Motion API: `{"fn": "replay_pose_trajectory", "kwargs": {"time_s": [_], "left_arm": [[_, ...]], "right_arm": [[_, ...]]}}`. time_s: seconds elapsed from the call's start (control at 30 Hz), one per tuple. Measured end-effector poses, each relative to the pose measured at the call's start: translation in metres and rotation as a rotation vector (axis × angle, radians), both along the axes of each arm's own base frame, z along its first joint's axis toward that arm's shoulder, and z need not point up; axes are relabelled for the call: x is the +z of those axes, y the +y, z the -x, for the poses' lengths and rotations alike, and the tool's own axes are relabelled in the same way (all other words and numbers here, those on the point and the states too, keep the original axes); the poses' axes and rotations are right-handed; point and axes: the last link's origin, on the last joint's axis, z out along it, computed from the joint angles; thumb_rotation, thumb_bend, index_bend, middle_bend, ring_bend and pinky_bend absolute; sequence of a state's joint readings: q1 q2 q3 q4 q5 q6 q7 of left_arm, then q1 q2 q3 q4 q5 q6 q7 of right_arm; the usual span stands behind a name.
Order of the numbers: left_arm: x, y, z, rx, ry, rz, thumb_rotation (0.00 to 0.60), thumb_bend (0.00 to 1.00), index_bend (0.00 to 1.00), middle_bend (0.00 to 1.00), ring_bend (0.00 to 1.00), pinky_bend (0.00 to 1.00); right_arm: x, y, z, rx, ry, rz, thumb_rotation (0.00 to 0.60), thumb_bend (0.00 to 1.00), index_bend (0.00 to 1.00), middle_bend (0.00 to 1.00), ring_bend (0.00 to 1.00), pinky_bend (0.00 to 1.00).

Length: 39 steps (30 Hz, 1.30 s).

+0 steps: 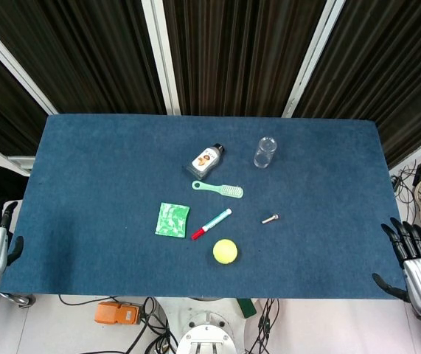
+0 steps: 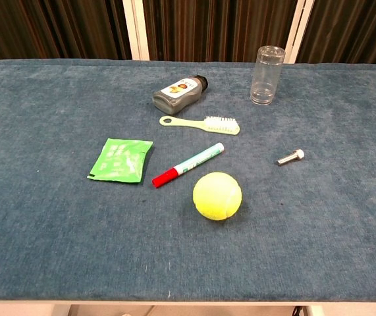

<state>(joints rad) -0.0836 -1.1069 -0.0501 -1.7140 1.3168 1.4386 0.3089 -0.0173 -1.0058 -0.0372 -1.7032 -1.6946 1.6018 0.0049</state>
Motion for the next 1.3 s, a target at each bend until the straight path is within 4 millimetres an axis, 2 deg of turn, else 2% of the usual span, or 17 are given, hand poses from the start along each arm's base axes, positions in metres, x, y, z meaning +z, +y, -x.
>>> {"fn": "replay_pose_trajectory", "kwargs": {"time_s": [0.27, 0.43, 0.6, 0.77, 0.9, 1.1, 1.3], "left_arm": [[0.002, -0.003, 0.001, 0.014, -0.007, -0.004, 0.6, 0.39, 0.12, 0.03, 0.04, 0.07], [0.001, -0.002, 0.001, 0.017, -0.007, 0.0, 0.6, 0.4, 0.11, 0.03, 0.04, 0.07], [0.001, -0.002, 0.001, 0.022, -0.002, 0.004, 0.6, 0.39, 0.11, 0.03, 0.04, 0.07], [0.001, -0.002, 0.002, 0.028, 0.0, 0.001, 0.6, 0.4, 0.11, 0.03, 0.04, 0.07], [0.001, -0.001, 0.003, 0.032, 0.002, 0.001, 0.6, 0.4, 0.11, 0.03, 0.04, 0.07], [0.003, 0.0, 0.003, 0.034, 0.006, -0.002, 0.6, 0.39, 0.11, 0.03, 0.04, 0.07], [0.003, 0.001, 0.004, 0.038, 0.004, -0.002, 0.6, 0.4, 0.11, 0.03, 0.04, 0.07]], "right_arm": [[-0.013, -0.032, 0.018, -0.002, -0.083, -0.055, 0.6, 0.33, 0.27, 0.07, 0.06, 0.09], [-0.029, -0.067, 0.036, -0.019, -0.094, -0.12, 0.6, 0.33, 0.32, 0.07, 0.06, 0.09], [-0.055, -0.112, 0.039, -0.032, -0.113, -0.202, 0.6, 0.33, 0.37, 0.07, 0.06, 0.09], [-0.083, -0.151, 0.029, -0.025, -0.115, -0.267, 0.6, 0.33, 0.39, 0.07, 0.06, 0.09], [-0.108, -0.175, 0.01, 0.007, -0.086, -0.32, 0.6, 0.33, 0.41, 0.07, 0.06, 0.09], [-0.139, -0.196, -0.014, 0.045, -0.062, -0.369, 0.6, 0.35, 0.45, 0.07, 0.08, 0.1], [-0.16, -0.207, -0.026, 0.052, -0.052, -0.404, 0.6, 0.4, 0.48, 0.07, 0.08, 0.11]]}}
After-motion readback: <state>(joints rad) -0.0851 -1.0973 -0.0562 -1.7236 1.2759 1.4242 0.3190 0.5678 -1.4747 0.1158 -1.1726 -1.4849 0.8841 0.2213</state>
